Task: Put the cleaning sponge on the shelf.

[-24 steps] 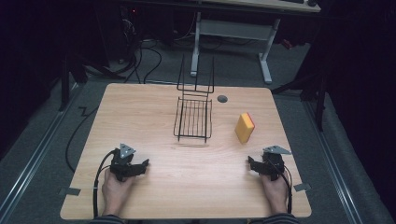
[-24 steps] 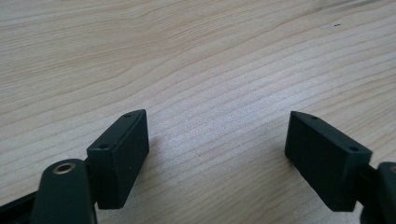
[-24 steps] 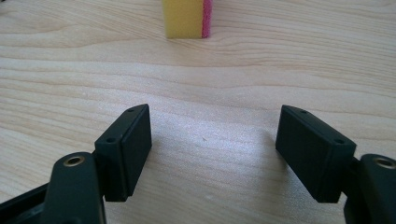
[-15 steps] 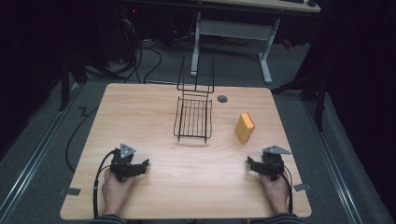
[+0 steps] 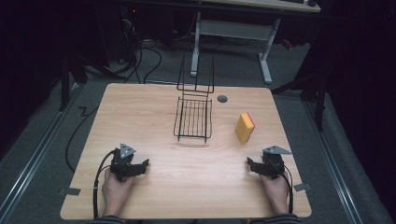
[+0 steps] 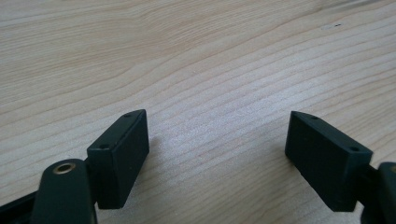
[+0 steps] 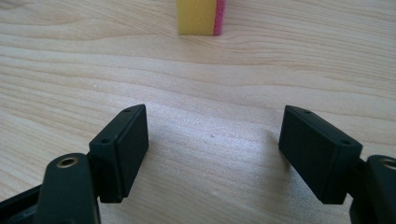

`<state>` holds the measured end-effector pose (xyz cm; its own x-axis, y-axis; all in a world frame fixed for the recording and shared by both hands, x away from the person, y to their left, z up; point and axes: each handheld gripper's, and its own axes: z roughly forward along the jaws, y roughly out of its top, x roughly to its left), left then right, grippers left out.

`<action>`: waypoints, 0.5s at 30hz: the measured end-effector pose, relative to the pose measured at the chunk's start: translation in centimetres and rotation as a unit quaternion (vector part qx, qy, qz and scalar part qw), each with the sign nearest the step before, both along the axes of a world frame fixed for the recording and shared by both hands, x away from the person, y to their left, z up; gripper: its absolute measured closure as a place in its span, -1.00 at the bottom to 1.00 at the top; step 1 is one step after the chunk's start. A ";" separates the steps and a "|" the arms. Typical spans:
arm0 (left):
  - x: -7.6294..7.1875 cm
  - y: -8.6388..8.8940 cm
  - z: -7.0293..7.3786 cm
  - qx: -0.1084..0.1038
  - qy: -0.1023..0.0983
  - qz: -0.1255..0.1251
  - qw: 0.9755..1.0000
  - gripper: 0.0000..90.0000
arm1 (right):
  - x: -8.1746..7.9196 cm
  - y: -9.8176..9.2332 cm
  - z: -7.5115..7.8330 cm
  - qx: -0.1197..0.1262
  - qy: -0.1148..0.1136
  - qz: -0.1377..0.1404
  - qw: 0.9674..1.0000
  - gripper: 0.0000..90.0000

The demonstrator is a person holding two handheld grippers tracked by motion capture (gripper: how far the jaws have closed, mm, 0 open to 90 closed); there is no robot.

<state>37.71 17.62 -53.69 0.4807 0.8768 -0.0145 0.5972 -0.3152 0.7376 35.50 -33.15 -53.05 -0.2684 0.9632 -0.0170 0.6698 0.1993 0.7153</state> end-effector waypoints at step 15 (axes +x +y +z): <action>0.0 0.1 0.0 -0.001 0.000 -0.001 1.000 -0.50 | -0.2 -0.1 0.4 0.011 -0.005 -0.003 1.000 -0.41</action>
<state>37.72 17.67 -53.68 0.4820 0.8760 -0.0175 0.5973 -0.3139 0.7380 35.27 -33.24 -52.69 -0.2633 0.9647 0.0024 0.6636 0.1793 0.7263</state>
